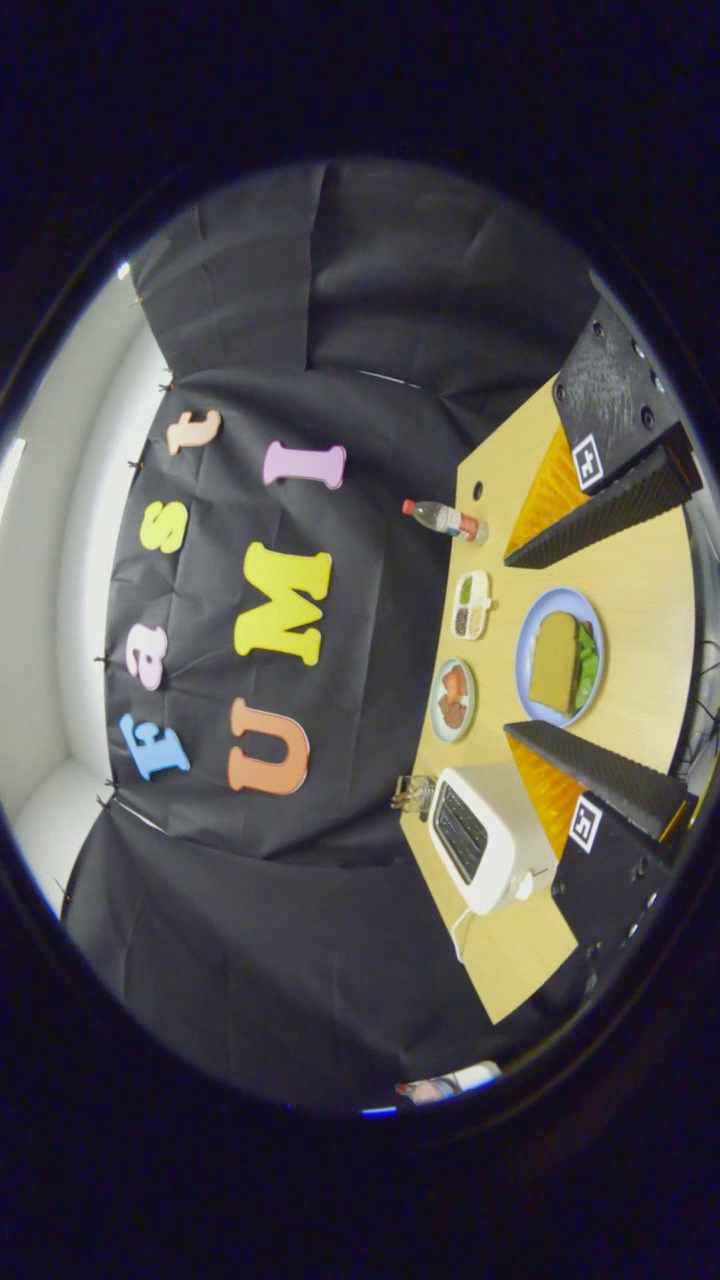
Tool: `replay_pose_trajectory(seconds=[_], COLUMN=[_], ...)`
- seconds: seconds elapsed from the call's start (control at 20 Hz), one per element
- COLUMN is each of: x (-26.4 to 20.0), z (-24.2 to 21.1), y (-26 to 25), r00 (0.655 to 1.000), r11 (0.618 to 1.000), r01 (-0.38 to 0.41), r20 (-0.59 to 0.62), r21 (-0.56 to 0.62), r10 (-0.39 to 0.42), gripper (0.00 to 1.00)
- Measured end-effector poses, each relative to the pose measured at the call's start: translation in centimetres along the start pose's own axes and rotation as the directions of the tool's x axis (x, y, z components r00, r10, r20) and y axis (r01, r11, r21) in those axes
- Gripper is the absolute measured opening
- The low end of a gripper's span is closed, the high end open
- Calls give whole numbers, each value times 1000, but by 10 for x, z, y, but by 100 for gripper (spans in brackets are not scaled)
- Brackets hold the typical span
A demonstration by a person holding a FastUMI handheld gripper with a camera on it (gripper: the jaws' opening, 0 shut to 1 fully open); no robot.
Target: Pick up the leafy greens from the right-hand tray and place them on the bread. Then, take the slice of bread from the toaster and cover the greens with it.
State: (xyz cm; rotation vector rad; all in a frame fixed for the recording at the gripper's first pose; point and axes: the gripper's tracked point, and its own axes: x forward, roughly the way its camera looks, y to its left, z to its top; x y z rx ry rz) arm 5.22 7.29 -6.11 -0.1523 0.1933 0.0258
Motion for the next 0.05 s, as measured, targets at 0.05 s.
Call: replay_pose_trajectory(seconds=[0.05], x=[-6], z=[3], y=[-6], r00=[1000], r11=[1000], r01=[11], r20=[10], r21=[15], r10=[-11], gripper=[94])
